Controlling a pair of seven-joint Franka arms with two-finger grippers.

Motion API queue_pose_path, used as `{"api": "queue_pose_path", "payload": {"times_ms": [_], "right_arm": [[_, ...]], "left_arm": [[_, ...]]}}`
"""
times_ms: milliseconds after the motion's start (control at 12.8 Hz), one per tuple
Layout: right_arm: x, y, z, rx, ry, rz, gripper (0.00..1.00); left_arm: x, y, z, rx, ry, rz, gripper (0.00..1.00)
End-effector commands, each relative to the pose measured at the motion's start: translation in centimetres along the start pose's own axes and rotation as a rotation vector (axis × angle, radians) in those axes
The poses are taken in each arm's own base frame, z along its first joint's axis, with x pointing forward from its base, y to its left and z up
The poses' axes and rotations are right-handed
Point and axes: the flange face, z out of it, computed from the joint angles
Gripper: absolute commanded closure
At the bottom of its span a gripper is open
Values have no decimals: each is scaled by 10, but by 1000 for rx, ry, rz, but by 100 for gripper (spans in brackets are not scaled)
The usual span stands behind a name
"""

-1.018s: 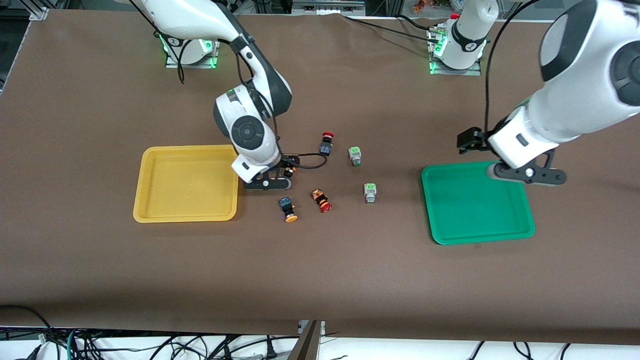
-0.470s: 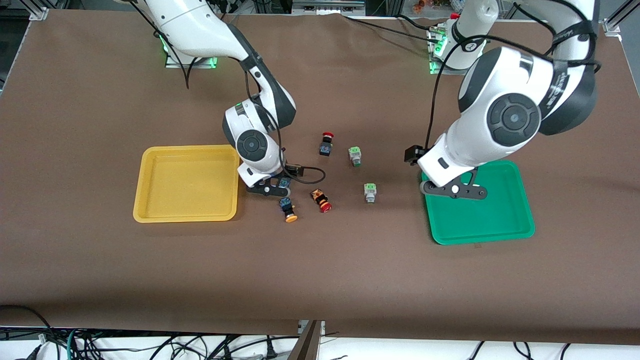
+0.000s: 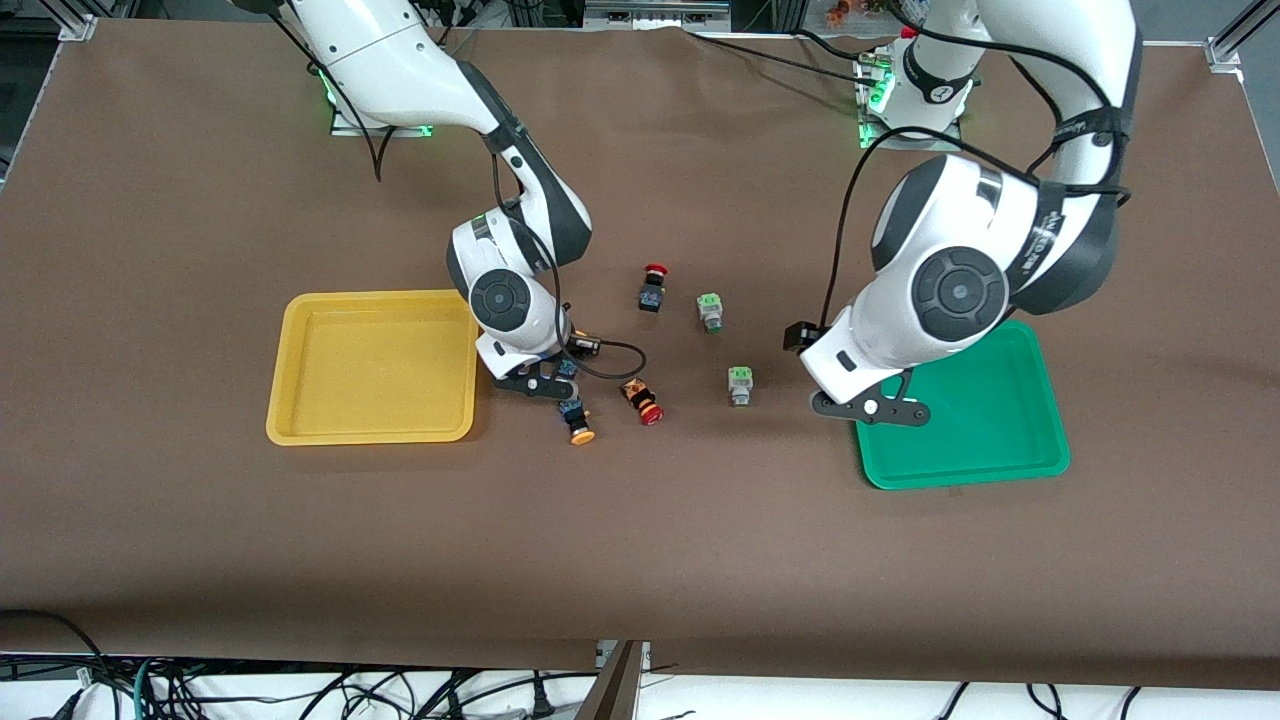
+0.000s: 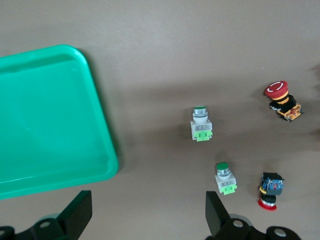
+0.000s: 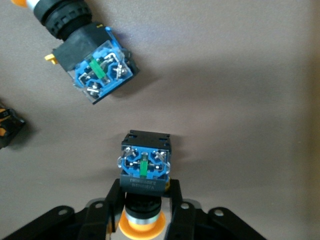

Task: Place green and yellow buttons in trays
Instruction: 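Grasp the orange button with the right gripper while the left gripper descends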

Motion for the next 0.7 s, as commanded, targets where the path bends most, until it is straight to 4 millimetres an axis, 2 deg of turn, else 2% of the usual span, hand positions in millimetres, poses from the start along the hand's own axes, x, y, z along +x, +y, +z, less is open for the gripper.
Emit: {"api": "queue_pose_path", "payload": {"times_ms": [0,157,235,392,627], "right_arm": [[7,23,-43,0,-74,-51,100],[10,43,-77,-25,-111,-83,100],[18,59,-82,-39,-115,-113,100],[31,98,-87,-63,-136,-177,99],[37,157,-80,-95,-164,-247,94]], "left_arm": [[-19,25,38,-49,36,-64,0],[-23,50,61,-65,71,-110,0],[-22,59,79,-43,90,-96,0],[-21,62,113,-1,150,-53,0],[-20,76,157,-19,172,-30,0]]}}
